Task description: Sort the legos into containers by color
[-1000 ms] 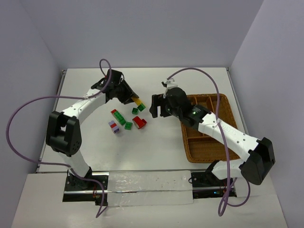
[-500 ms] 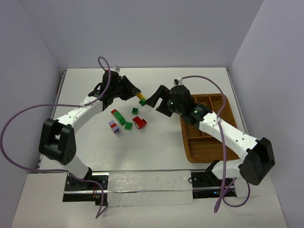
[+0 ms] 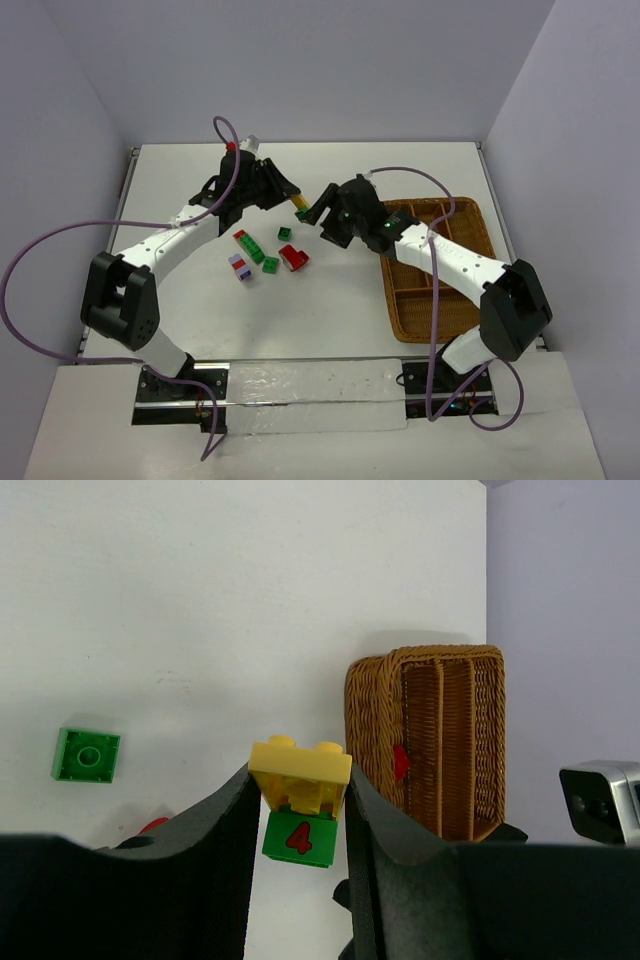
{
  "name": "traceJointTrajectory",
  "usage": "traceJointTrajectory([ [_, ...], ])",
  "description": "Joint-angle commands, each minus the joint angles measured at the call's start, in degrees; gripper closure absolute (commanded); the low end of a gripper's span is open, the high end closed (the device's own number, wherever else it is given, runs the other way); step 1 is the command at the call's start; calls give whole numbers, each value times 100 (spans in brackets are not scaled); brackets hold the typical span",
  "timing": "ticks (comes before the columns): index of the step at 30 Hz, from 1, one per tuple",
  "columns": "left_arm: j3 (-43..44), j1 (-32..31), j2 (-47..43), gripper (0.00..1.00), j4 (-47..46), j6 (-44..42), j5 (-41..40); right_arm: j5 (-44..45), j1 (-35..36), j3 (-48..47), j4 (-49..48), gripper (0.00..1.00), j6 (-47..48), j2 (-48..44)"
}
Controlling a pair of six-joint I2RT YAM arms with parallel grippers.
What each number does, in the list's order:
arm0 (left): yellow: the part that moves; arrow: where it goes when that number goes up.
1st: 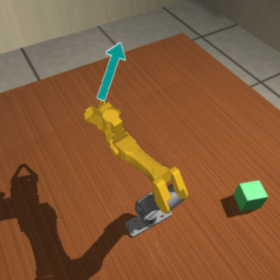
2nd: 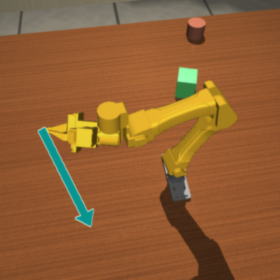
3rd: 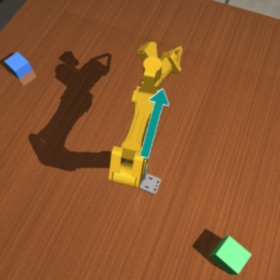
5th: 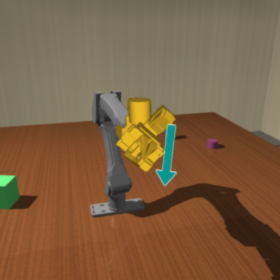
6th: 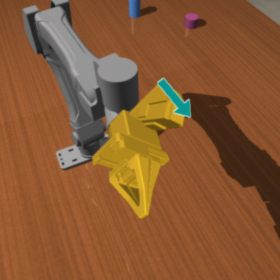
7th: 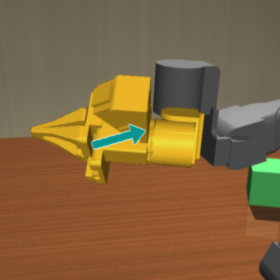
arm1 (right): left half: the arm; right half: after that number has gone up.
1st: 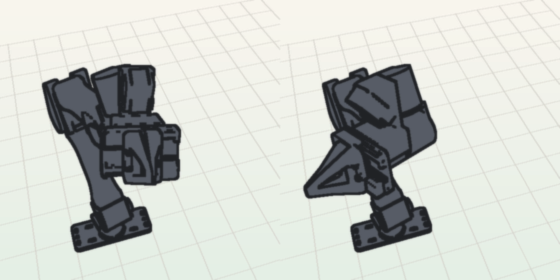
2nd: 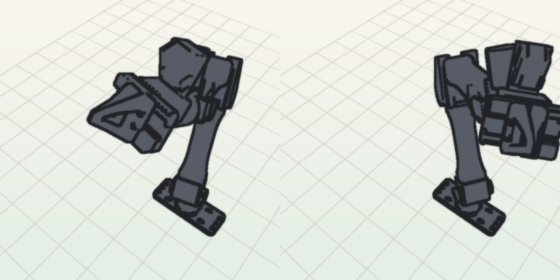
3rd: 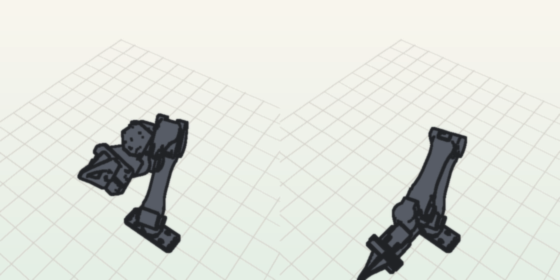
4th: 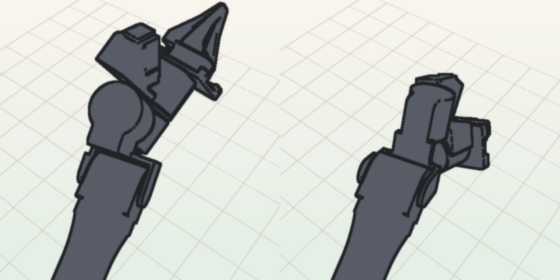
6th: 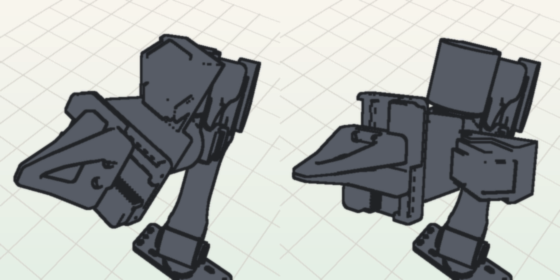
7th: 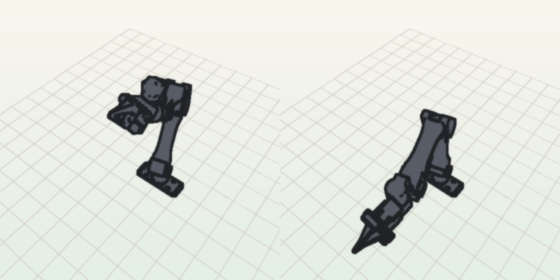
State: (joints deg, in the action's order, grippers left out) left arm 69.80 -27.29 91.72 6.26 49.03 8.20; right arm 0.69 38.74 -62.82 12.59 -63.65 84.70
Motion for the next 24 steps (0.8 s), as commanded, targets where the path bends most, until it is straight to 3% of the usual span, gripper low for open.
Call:
traceJointTrajectory([
  [1, 2, -5, -280, 100, -184, -87, -99, 207, 28, -456, -208, 21, -39, 195],
  [13, 34, -5, -286, 100, -209, -104, -126, 243, -11, -736, -402, 24, -354, 675],
  [24, -159, -5, -374, 100, -344, -122, -144, 360, -103, -925, -416, 37, -577, 942],
])
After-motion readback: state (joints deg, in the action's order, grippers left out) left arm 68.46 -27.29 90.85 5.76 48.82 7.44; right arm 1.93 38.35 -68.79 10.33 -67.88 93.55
